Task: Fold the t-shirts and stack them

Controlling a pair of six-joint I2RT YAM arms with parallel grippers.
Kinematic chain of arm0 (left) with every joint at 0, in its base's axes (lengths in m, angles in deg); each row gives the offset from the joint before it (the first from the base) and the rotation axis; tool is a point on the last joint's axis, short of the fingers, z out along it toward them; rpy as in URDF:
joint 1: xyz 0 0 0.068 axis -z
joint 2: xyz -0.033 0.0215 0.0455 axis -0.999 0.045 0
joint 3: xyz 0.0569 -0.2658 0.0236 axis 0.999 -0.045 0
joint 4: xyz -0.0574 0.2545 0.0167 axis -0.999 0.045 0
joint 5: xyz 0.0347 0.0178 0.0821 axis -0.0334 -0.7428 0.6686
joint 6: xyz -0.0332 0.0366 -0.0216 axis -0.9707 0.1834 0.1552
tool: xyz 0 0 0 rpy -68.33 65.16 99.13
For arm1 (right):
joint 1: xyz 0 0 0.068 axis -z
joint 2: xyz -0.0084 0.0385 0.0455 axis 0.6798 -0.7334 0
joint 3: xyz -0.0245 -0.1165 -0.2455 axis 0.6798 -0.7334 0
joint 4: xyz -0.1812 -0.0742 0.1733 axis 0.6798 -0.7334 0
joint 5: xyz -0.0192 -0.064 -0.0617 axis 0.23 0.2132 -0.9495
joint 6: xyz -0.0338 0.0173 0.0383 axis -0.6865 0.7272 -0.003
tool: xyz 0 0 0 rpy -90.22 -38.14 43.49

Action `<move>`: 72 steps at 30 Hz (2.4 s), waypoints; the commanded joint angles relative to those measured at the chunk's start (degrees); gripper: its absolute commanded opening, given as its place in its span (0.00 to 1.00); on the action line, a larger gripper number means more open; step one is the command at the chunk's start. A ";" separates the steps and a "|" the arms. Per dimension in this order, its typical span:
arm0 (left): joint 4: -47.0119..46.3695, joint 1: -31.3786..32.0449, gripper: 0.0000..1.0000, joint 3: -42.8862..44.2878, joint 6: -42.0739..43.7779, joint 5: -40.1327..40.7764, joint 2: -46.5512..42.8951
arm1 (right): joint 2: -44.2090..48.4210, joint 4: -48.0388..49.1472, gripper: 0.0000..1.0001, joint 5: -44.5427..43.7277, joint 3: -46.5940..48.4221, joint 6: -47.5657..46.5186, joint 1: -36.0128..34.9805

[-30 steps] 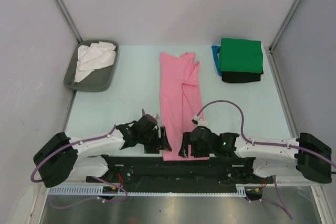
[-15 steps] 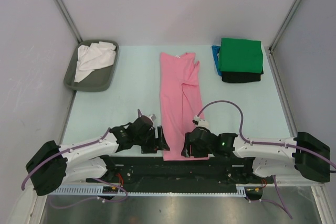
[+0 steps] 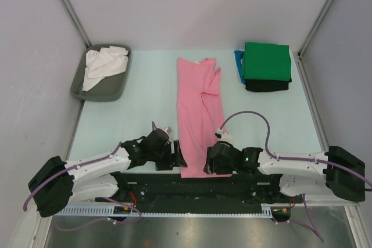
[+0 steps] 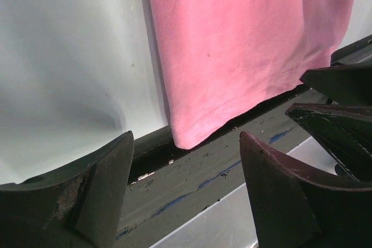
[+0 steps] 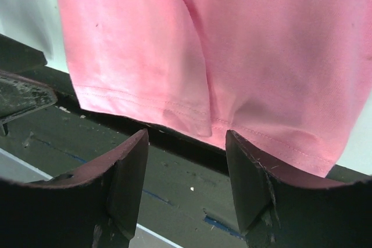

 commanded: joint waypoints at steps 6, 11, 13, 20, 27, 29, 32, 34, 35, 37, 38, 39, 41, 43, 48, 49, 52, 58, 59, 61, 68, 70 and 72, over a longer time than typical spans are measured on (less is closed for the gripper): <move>0.48 0.28 0.78 -0.01 -0.75 0.81 -0.52 | -4.51 5.21 0.45 0.13 -0.96 0.05 -0.56; -0.31 0.19 0.79 -0.80 -0.93 0.63 -0.52 | -3.90 5.30 0.24 0.31 -0.96 0.13 -0.65; -0.66 0.19 0.78 -0.98 -1.28 0.55 -0.52 | -3.02 5.57 0.14 0.39 -0.88 0.14 -0.73; -1.45 0.19 0.79 -1.33 -1.28 0.19 -0.52 | -1.79 9.94 0.00 2.24 -0.17 -0.39 -0.65; -1.45 0.28 0.78 -1.86 -1.72 0.37 -1.49 | -5.39 19.52 0.00 9.87 1.23 -1.88 -0.91; -1.45 0.19 0.78 -2.03 -1.90 0.46 -1.67 | -6.53 23.84 0.00 11.63 1.58 -2.15 -1.17; -1.27 0.19 0.78 -2.30 -1.99 0.46 -2.11 | -7.58 25.78 0.00 13.05 2.90 -2.94 -1.79; -1.19 0.19 0.78 -2.47 -2.07 0.63 -2.54 | -7.50 26.83 0.00 12.96 3.08 -3.20 -2.05; -1.10 0.19 0.78 -2.56 -2.07 0.72 -2.63 | -6.98 27.10 0.00 12.70 3.17 -3.38 -2.14; -1.01 0.19 0.78 -2.82 -2.16 0.90 -3.07 | -6.45 26.84 0.00 12.09 3.17 -3.38 -2.23; -1.10 0.19 0.78 -3.00 -2.16 0.72 -3.25 | -6.36 26.49 0.00 11.91 3.25 -3.29 -2.23; -1.10 0.19 0.78 -3.09 -2.25 0.72 -3.34 | -5.92 26.05 0.00 11.47 3.34 -3.29 -2.23; -1.10 0.19 0.78 -3.18 -2.25 0.72 -3.51 | -5.57 24.29 0.00 11.03 3.26 -3.47 -2.31; -1.19 0.19 0.78 -3.26 -2.25 0.72 -3.42 | -5.13 22.02 0.00 10.68 3.26 -3.56 -2.49; -1.71 0.28 0.78 -3.35 -2.16 0.63 -3.25 | -3.90 19.80 0.00 7.42 3.17 -3.99 -2.67; -1.89 0.19 0.78 -3.27 -2.25 0.37 -3.25 | -3.55 21.02 0.00 7.51 3.34 -4.00 -2.67; -1.80 0.19 0.78 -3.09 -2.25 0.37 -3.25 | -3.19 24.62 0.00 8.13 3.60 -4.17 -2.23; -1.19 0.28 0.78 -3.18 -2.43 0.46 -5.35 | -5.04 26.48 0.00 9.53 5.28 -4.35 -1.52; -1.10 0.19 0.77 -3.09 -2.43 0.37 -5.71 | -5.30 26.83 0.00 9.45 5.19 -4.43 -1.61; -1.10 0.19 0.77 -3.53 -2.95 0.02 -7.72 | -5.83 28.06 0.00 9.80 5.19 -4.17 -1.44; 2.84 0.28 0.75 -6.43 -5.50 2.56 -21.07 | -7.59 32.19 0.00 12.08 5.45 -3.99 -1.26; 3.82 0.19 0.75 -6.95 -5.94 3.44 -22.84 | -8.03 33.77 0.00 12.70 5.36 -3.91 -1.26; 4.44 0.19 0.75 -7.31 -6.20 3.71 -24.43 | -8.38 35.35 0.00 13.75 5.36 -3.64 -1.17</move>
